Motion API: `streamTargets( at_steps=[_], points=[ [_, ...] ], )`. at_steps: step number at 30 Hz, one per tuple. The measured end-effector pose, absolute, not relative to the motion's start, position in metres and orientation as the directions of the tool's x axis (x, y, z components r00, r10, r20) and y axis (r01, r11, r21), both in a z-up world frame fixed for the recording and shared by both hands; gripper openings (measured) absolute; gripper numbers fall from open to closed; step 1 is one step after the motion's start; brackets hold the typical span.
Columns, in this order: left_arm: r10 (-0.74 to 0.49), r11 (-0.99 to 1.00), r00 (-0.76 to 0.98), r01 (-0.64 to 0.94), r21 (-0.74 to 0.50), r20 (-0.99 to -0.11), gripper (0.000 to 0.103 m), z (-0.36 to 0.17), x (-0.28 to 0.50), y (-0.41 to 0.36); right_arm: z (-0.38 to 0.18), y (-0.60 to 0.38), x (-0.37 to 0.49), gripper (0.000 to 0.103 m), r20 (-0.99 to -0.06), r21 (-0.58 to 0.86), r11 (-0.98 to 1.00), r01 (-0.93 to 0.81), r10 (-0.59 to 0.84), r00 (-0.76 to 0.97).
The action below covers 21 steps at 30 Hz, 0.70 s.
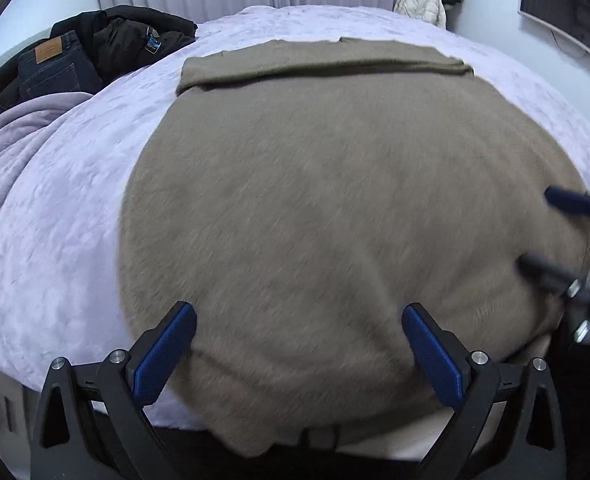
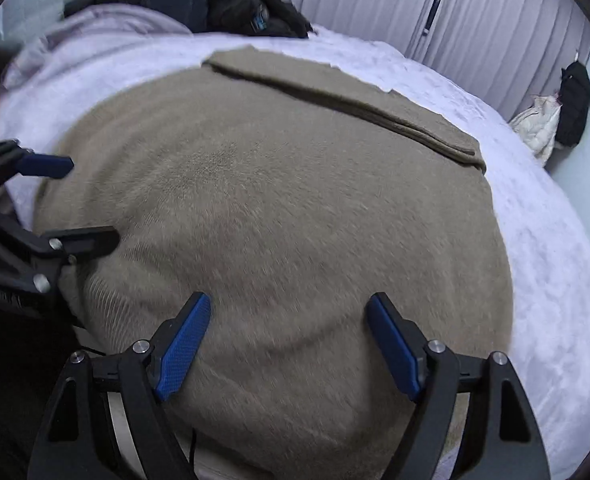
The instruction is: Fold small clothes
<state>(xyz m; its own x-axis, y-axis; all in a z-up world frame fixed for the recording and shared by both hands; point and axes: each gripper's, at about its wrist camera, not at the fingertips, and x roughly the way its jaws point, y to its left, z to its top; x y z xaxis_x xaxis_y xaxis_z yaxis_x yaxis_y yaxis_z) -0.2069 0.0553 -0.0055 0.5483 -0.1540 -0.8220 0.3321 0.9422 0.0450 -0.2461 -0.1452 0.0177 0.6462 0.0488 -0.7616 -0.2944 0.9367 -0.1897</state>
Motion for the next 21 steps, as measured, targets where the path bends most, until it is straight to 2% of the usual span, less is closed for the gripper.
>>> streamTargets(
  at_steps=[3,7,11,14,17,21],
  points=[
    [-0.108,0.929,0.532,0.355,0.106,-0.84,0.103,-0.02,-0.218,0.067,0.013,-0.168,-0.264,0.083,-0.76,-0.216,0.923,-0.318,0.045,0.649],
    [0.033,0.903,0.506,0.355,0.243,-0.862,0.103,-0.036,-0.226,0.08,0.005,-0.179,-0.286,0.083,-0.766,-0.311,0.893,-0.326,-0.032,0.643],
    [-0.024,0.942,0.538,0.294,0.161,-0.843,0.103,-0.014,-0.23,0.118,0.003,-0.183,-0.303,0.083,-0.77,-0.384,0.865,-0.323,-0.106,0.63],
    [-0.104,0.965,0.589,0.255,0.062,-0.801,0.103,0.017,-0.219,0.123,0.022,-0.188,-0.307,0.083,-0.768,-0.314,0.895,-0.318,-0.043,0.64],
    [-0.167,0.959,0.605,0.283,0.014,-0.778,0.103,0.031,-0.201,0.095,0.044,-0.179,-0.29,0.084,-0.737,-0.26,0.922,-0.287,0.003,0.675],
    [-0.022,0.946,0.567,0.279,0.167,-0.824,0.103,0.0,-0.178,0.056,0.049,-0.166,-0.256,0.084,-0.742,-0.213,0.947,-0.239,0.003,0.671]
  ],
)
